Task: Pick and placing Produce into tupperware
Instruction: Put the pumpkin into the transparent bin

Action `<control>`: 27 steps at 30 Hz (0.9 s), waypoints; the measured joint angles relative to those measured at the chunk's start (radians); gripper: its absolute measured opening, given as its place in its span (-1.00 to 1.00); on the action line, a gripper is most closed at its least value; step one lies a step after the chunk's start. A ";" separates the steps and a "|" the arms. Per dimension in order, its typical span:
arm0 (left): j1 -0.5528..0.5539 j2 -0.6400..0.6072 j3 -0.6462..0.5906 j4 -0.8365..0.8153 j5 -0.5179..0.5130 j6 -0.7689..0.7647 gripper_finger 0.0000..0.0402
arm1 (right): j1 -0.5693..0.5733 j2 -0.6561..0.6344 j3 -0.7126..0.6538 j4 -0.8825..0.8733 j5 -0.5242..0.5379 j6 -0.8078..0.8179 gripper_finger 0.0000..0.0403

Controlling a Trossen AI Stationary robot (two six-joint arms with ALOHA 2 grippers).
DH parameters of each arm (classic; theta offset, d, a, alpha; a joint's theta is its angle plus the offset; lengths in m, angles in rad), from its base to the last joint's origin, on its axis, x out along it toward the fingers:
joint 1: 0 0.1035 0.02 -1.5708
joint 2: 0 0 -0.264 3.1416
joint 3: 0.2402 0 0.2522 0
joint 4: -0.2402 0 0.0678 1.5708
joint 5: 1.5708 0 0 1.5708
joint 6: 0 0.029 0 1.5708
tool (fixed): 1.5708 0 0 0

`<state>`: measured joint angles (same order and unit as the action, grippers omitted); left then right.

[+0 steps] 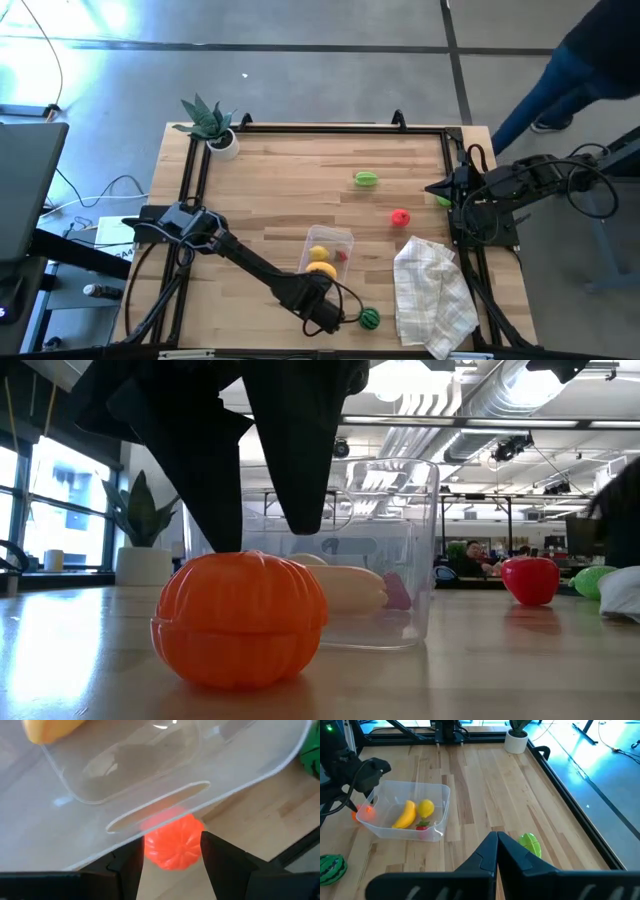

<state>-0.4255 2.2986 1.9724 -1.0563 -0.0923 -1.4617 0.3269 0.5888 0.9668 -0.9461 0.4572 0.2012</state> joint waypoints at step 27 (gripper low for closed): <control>-0.021 0.043 0.000 0.025 0.089 0.025 0.44 | 0.000 0.000 0.000 0.000 0.000 0.000 -1.00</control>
<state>-0.4462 2.3415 1.9719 -1.0315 -0.0031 -1.4369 0.3271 0.5888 0.9668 -0.9459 0.4574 0.2012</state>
